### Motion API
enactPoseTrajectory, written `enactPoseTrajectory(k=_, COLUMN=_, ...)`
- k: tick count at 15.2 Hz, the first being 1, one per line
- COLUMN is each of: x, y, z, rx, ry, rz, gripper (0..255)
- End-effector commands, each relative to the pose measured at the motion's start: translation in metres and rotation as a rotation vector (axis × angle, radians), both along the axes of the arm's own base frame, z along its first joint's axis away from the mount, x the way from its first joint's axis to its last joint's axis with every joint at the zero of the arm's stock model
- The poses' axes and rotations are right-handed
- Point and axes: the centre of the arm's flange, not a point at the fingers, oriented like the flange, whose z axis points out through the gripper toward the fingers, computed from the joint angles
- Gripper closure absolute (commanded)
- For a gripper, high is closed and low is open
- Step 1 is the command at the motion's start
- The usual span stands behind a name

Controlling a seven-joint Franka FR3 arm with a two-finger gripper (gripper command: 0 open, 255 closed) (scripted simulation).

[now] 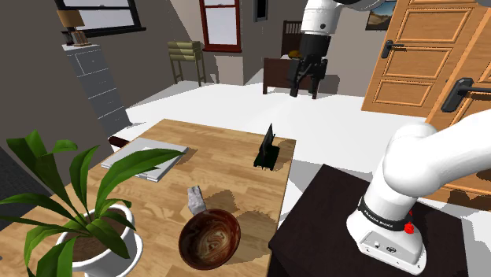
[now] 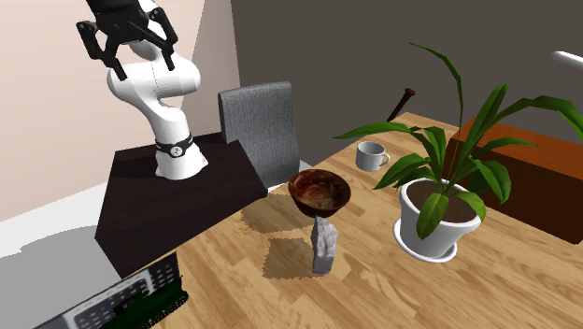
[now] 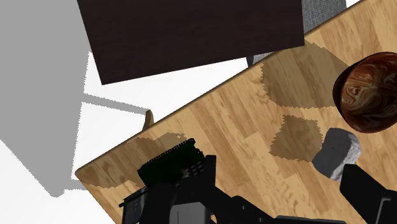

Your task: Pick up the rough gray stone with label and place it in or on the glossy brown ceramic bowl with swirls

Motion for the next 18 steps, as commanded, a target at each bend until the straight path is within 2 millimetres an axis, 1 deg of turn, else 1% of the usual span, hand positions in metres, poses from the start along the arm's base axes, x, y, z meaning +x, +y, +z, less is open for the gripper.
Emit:
enactPoseTrajectory(k=1, x=0.000, y=0.000, z=0.000, rx=0.000, ry=0.000, rz=0.000, gripper=0)
enactPoseTrajectory(k=18, x=0.081, y=0.146, z=-0.150, rx=-0.039, ry=-0.057, rz=-0.045, gripper=0)
